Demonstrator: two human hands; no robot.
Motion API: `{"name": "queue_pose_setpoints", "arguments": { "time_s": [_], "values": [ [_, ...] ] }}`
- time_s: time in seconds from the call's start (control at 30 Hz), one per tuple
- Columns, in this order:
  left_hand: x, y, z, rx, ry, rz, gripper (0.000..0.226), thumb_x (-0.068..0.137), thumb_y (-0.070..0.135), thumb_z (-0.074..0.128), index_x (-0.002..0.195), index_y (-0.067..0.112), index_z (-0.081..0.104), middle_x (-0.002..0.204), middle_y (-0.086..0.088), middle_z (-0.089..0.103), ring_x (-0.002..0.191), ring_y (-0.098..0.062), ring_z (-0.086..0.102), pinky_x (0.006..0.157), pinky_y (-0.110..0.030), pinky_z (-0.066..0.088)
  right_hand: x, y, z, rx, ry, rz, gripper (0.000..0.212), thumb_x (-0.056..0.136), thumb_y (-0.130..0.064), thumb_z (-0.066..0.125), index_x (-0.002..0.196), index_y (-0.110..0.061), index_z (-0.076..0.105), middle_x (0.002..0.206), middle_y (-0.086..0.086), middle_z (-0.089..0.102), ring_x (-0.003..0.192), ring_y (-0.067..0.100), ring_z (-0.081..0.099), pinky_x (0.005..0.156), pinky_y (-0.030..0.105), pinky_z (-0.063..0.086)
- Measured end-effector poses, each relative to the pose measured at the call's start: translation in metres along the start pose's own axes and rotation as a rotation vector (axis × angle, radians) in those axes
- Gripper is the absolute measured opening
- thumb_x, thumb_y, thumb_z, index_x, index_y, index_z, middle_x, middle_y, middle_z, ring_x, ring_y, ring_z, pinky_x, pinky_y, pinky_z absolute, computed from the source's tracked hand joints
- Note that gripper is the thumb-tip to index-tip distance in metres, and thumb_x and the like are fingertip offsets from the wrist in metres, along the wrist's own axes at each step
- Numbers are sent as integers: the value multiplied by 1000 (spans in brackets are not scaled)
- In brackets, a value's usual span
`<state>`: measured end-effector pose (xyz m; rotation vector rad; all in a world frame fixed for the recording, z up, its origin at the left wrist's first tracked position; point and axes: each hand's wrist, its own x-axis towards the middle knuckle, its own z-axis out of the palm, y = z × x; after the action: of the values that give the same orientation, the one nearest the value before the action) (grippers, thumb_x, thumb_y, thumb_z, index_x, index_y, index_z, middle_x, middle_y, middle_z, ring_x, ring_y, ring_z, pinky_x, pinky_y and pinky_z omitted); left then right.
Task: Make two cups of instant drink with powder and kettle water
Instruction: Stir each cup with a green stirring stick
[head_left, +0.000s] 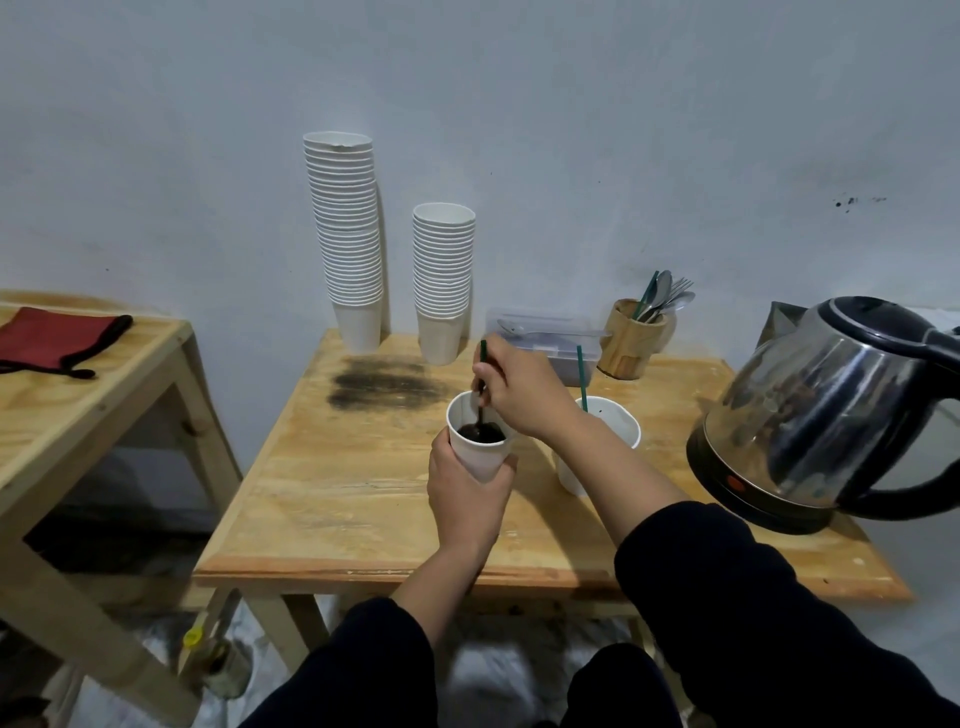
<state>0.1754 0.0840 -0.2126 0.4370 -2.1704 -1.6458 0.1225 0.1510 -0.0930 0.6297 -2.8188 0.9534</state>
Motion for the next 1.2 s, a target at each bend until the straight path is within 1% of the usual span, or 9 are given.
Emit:
{"name": "queue_pose_setpoints", "arguments": {
  "time_s": [0.17, 0.37, 0.47, 0.53, 0.73, 0.9, 1.0, 1.1, 1.2],
  "values": [
    [0, 1, -1, 1, -4, 5, 76, 66, 36, 81, 130, 23, 42, 121, 4, 56, 108, -17, 54, 91, -40, 52, -6, -5, 1, 84, -78, -99, 9, 96, -9, 42, 94, -8, 52, 87, 8, 71, 76, 15, 69, 81, 33, 55],
    [0, 1, 0, -8, 1, 1, 74, 66, 35, 81, 129, 23, 43, 119, 3, 56, 107, -17, 54, 90, -39, 51, -1, -3, -8, -156, -145, -95, 10, 95, -18, 44, 95, -9, 50, 89, 14, 66, 82, 30, 60, 76, 49, 52],
    [1, 1, 0, -8, -1, 5, 75, 66, 35, 81, 129, 22, 43, 119, 3, 56, 106, -17, 54, 90, -40, 51, -1, -5, -6, -24, -182, -27, 11, 96, -15, 43, 91, -8, 49, 85, 15, 67, 74, 31, 64, 73, 45, 55],
    [0, 1, 0, -2, 0, 8, 75, 66, 35, 81, 129, 21, 43, 119, 2, 56, 106, -17, 55, 90, -40, 51, -3, -6, -4, 61, -157, 11, 11, 96, -13, 41, 91, -8, 49, 83, 15, 68, 68, 30, 66, 69, 42, 56],
    [0, 0, 0, 8, 4, -1, 76, 65, 36, 81, 129, 24, 42, 119, 3, 55, 107, -17, 54, 90, -40, 52, -2, 1, 3, -26, 28, -28, 8, 95, -15, 42, 94, -10, 49, 87, 15, 68, 80, 31, 63, 76, 47, 53],
    [0, 1, 0, 7, 1, 6, 75, 66, 35, 81, 129, 22, 42, 120, 3, 56, 108, -16, 54, 91, -39, 51, -6, -5, 2, 329, -59, 30, 11, 97, -7, 41, 90, -8, 49, 77, 8, 68, 69, 27, 70, 64, 23, 57],
    [0, 1, 0, 7, 4, 2, 74, 66, 35, 80, 129, 22, 43, 118, 3, 56, 106, -16, 54, 90, -41, 51, -4, -1, -5, 200, -98, 31, 11, 96, -10, 42, 92, -4, 50, 74, 7, 67, 65, 28, 67, 62, 30, 57],
    [0, 1, 1, 13, 9, -3, 75, 65, 38, 80, 129, 22, 43, 118, 3, 56, 106, -17, 54, 89, -42, 52, -1, 5, -5, -68, -26, 18, 9, 95, -15, 43, 94, -9, 49, 88, 14, 67, 80, 32, 62, 70, 40, 52],
    [0, 2, 0, 11, 2, -6, 75, 66, 37, 80, 129, 22, 42, 118, 3, 56, 106, -17, 54, 89, -41, 52, 0, -1, 0, -17, 3, -5, 6, 95, -14, 43, 92, -12, 48, 87, 15, 68, 80, 31, 63, 74, 39, 53]
  ]
}}
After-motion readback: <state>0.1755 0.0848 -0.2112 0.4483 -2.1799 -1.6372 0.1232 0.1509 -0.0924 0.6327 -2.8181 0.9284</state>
